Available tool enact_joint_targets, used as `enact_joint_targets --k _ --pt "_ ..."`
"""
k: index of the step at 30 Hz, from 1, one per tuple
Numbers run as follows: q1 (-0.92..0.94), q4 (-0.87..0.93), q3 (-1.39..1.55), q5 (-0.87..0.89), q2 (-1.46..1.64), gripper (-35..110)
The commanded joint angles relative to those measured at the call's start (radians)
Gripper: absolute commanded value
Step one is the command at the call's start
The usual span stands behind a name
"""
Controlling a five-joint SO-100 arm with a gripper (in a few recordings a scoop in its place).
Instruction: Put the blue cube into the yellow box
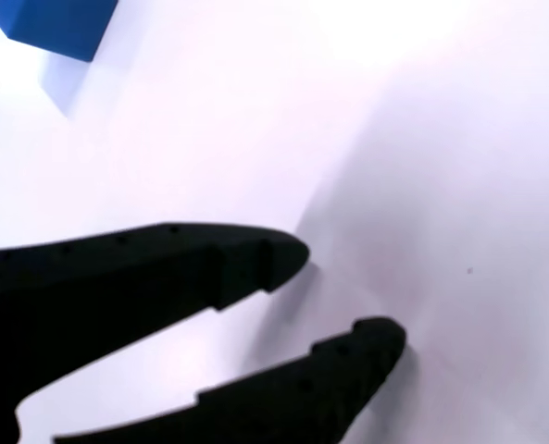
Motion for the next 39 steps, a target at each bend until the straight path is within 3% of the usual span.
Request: enact_joint_targets --k 1,6,14,26,39 --pt "0.032 -0.008 0.026 -0.166 0.009 16" --pt "0.032 -0.167 -0.16 -0.261 -0.207 29" --pt "-0.066 -0.264 -0.604 -0.31 -0.575 46" --pt "-0.356 -0.253 -1.077 -0.356 -0.908 52" --pt "-0.549 -0.003 -1.542 -0.416 -1.313 56"
